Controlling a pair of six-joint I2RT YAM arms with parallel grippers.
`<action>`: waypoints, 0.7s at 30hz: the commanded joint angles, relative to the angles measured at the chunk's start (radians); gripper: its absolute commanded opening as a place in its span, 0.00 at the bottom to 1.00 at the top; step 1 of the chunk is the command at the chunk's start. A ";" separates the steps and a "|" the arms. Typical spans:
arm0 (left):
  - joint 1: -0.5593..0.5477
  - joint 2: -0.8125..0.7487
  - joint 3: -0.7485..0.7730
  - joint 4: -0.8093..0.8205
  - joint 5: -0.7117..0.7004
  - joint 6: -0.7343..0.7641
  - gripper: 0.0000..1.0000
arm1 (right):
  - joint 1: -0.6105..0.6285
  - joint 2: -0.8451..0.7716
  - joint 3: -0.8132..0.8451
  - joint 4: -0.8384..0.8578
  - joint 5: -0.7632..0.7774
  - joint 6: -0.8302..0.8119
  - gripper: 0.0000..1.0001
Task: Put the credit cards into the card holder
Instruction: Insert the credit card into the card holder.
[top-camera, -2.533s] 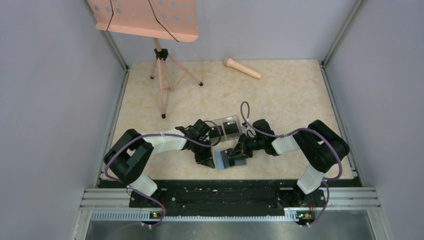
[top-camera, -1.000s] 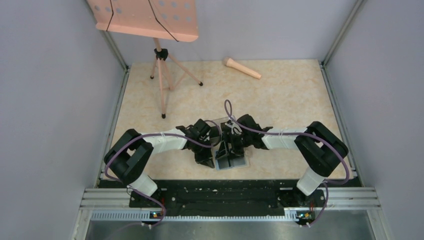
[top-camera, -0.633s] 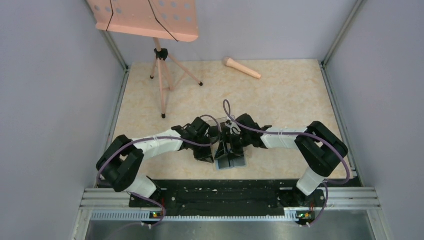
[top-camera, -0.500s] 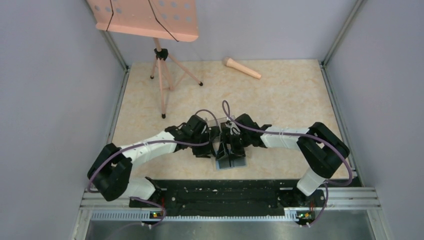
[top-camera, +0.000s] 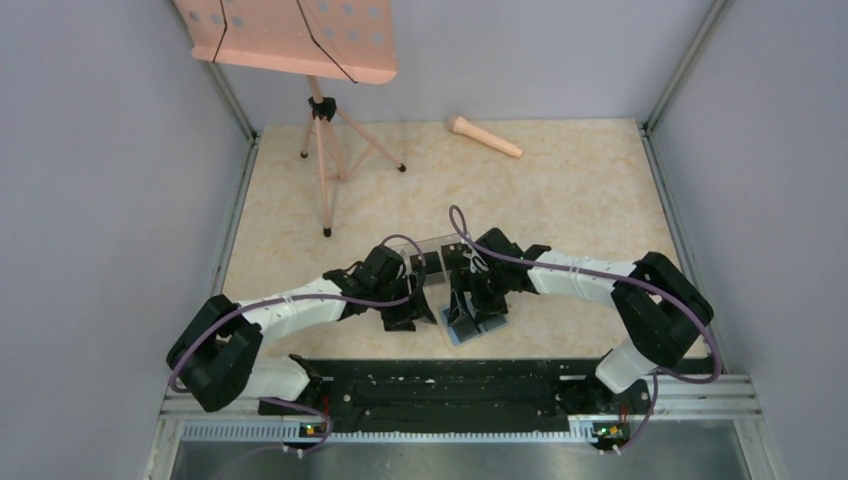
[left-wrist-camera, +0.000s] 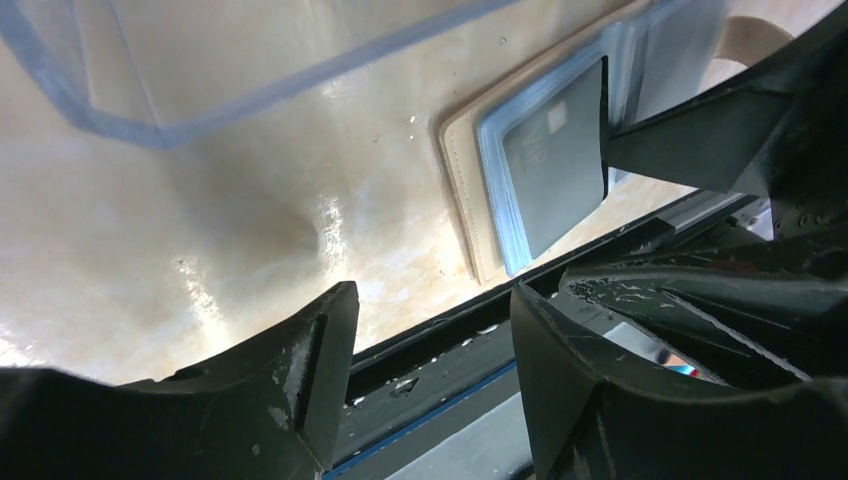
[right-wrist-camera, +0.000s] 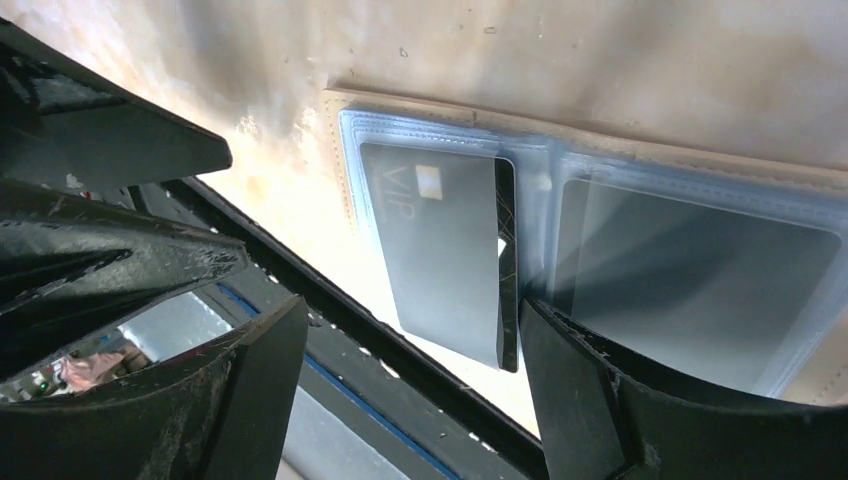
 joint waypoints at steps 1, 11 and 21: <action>0.019 0.042 -0.035 0.181 0.086 -0.088 0.63 | -0.008 -0.052 0.014 -0.035 0.044 -0.015 0.75; 0.019 0.149 -0.055 0.301 0.152 -0.149 0.63 | -0.145 -0.161 -0.066 0.046 -0.068 -0.003 0.69; 0.019 0.203 -0.052 0.331 0.166 -0.170 0.63 | -0.248 -0.150 -0.136 0.036 0.041 -0.058 0.64</action>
